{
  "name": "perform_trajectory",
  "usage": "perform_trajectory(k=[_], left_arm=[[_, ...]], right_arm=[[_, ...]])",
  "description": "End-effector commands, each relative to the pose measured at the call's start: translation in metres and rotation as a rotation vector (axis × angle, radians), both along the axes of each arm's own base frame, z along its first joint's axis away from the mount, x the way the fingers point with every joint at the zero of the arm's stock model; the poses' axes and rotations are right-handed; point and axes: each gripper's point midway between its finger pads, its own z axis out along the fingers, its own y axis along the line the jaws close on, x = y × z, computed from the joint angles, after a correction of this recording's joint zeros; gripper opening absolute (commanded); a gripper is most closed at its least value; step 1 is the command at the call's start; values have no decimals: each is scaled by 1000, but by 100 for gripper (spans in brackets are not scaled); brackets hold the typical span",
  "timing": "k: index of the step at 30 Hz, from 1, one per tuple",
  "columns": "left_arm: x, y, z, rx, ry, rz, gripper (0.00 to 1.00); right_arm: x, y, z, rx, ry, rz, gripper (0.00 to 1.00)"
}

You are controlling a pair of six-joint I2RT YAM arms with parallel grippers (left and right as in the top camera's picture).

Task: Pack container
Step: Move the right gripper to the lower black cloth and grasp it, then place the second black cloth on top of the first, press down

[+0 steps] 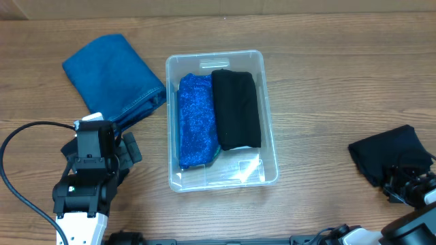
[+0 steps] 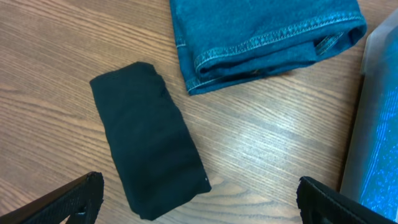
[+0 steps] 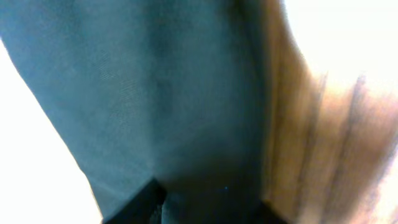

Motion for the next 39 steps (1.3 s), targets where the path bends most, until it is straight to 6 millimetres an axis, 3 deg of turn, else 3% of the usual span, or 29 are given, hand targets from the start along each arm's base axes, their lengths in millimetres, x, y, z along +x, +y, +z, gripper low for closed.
perform_trajectory(k=[1,5,9,10,12,14,15,17,18,22,26,32,34,37,39], left_arm=[[2,-1,6,-18,-23,12,100],[3,-1,6,-19,-23,12,100],[3,-1,6,-19,-23,12,100],[3,-1,6,-19,-23,12,100],[3,-1,6,-19,-23,12,100],[3,-1,6,-19,-23,12,100],[3,-1,6,-19,-23,12,100],[3,-1,6,-19,-23,12,100],[3,-1,6,-19,-23,12,100],[3,-1,6,-19,-23,12,100],[3,-1,6,-19,-23,12,100],[3,-1,6,-19,-23,11,100],[2,-1,6,-21,-22,10,100],[1,-2,4,-25,-12,8,100],[0,-2,4,-25,-11,8,100]], right_arm=[[1,19,-11,43,-33,66,22],[43,19,32,44,-285,173,7],[102,40,111,-12,-552,433,4],[120,53,142,-25,-645,523,4],[150,89,207,-57,-819,719,4],[165,123,253,-73,-931,869,4],[171,152,283,-69,-1013,983,4],[173,193,319,-57,-1107,1127,4],[171,224,342,-47,-1172,1232,4],[147,311,396,-4,-1353,1509,4],[120,357,416,179,-1378,1637,4],[98,386,421,331,-1344,1721,4],[106,387,418,314,-1307,1673,4],[137,384,386,188,-1150,1514,5],[151,372,337,20,-952,1454,7]])
